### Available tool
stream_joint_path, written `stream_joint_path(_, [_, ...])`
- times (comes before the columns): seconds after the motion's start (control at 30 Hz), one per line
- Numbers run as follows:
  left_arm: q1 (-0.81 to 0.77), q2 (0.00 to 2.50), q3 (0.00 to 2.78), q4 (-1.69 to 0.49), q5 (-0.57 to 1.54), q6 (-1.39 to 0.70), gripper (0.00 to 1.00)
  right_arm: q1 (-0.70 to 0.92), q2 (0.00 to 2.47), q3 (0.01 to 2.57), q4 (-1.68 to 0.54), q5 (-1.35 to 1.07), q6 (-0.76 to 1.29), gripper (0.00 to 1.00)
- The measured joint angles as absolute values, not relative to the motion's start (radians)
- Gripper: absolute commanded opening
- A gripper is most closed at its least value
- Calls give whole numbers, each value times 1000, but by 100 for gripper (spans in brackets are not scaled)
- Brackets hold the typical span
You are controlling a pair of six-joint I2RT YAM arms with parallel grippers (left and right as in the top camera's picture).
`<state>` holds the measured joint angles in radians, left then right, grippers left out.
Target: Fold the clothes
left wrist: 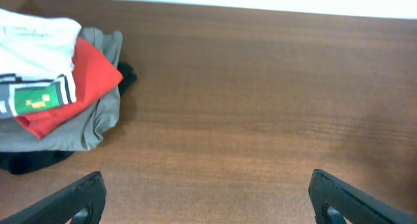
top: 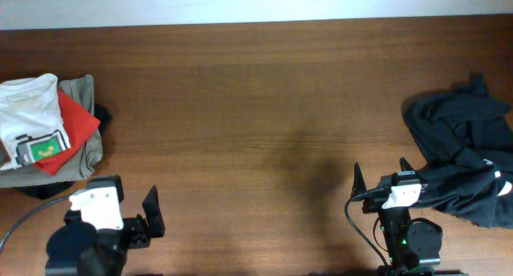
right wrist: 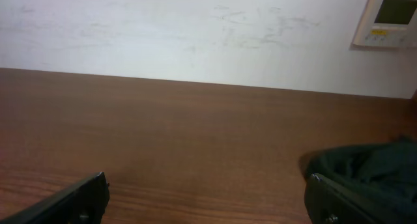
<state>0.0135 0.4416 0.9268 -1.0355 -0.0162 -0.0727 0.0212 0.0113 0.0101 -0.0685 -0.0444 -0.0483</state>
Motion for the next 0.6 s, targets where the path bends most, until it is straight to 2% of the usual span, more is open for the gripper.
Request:
stream_joint_path(0.13, [14, 274, 836, -1048, -16, -73, 99, 21, 12, 10, -69, -44, -48, 99])
stream_joint_path(0.23, [14, 163, 609, -892, -16, -73, 99, 21, 12, 10, -70, -41, -48, 99])
stream_joint_path(0.33, [14, 36, 391, -601, -16, -73, 99, 21, 12, 10, -69, -41, -48, 99])
stream_joint_path(0.43, [14, 15, 123, -114, -7, -22, 99, 21, 10, 10, -70, -41, -48, 99])
stream_joint_path(0.47, [14, 15, 75, -26, -4, -10, 99, 21, 10, 10, -70, -41, -48, 99])
stream_joint_path(0.6, [14, 12, 14, -78, 12, 23, 99, 21, 10, 10, -70, -41, -48, 99])
